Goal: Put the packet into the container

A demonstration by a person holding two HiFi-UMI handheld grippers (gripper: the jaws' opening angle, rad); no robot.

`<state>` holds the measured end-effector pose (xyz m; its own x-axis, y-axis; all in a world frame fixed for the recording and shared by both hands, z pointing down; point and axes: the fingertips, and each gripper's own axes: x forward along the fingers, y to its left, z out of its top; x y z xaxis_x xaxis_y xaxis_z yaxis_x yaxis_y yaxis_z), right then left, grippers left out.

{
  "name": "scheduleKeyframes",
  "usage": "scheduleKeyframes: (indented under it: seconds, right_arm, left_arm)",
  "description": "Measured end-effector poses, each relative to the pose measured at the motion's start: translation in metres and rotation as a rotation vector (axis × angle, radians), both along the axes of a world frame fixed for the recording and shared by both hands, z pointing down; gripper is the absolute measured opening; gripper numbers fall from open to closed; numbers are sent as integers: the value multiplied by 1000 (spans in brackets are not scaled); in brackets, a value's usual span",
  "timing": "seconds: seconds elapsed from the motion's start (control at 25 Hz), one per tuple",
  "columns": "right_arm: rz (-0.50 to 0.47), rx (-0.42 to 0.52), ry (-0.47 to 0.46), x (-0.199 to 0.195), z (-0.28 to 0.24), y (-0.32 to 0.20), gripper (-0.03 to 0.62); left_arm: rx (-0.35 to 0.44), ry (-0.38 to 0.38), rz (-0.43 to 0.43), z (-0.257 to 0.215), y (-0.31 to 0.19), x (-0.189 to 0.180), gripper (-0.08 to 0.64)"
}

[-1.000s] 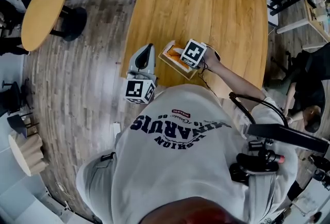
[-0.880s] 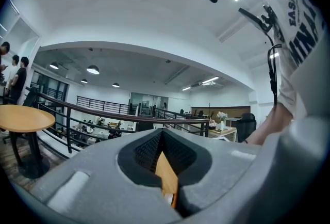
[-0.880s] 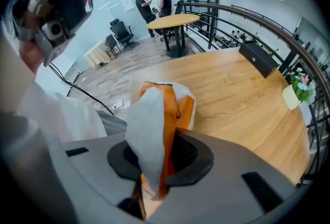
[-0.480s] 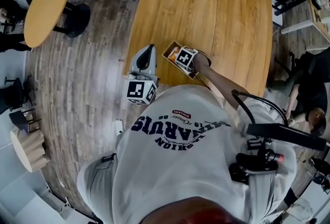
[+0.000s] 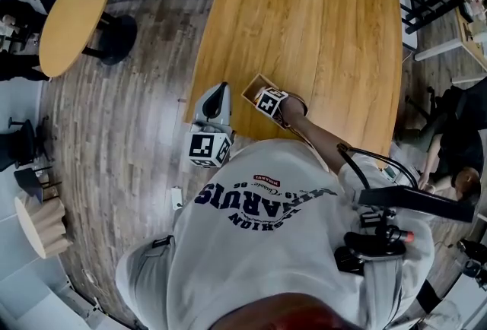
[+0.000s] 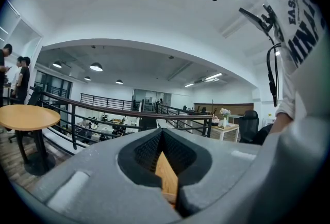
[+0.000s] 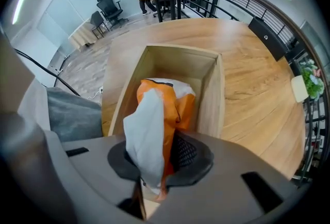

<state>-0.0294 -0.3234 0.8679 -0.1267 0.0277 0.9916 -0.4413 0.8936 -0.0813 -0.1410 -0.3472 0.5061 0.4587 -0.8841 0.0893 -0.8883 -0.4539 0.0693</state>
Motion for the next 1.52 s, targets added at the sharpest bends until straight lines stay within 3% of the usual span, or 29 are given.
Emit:
scheduleKeyframes:
  seconds: [0.32,0.56,0.8,0.92,1.12,1.24,1.32,1.44,1.52]
  right_arm:
    - [13,28,2,-4,5,6,84]
    - [52,87,-5,3,-4,2,145]
    - [113,81,-121,10,-52,-15,235]
    - [181,143,-218,21,-97,-35,249]
    - [358,339,-466,53,-204,-75,293]
    - [468,535,-673,88,-288,-89,309]
    - [519,709,-819,119,-348,-89,324]
    - [549,1068,-1028,177,-439,-68,391]
    - [555,1265,-1057,212,-476,-48,391]
  left_arm:
    - [-9,-4,16,6,0,-2,-2]
    - [7,-1,43,-3,-1,4,-2]
    - [30,-13,63,-10,-8,11,-2]
    - [40,-15,85,-14,-11,19,-2]
    - [73,-12,140,-31,-18,39,-2]
    - [110,-14,173,-45,-26,50,-2]
    - [139,-15,197,-56,-31,56,-2]
    - [196,-20,235,-75,-36,71,-2]
    - [229,-22,258,-86,-39,80,-2]
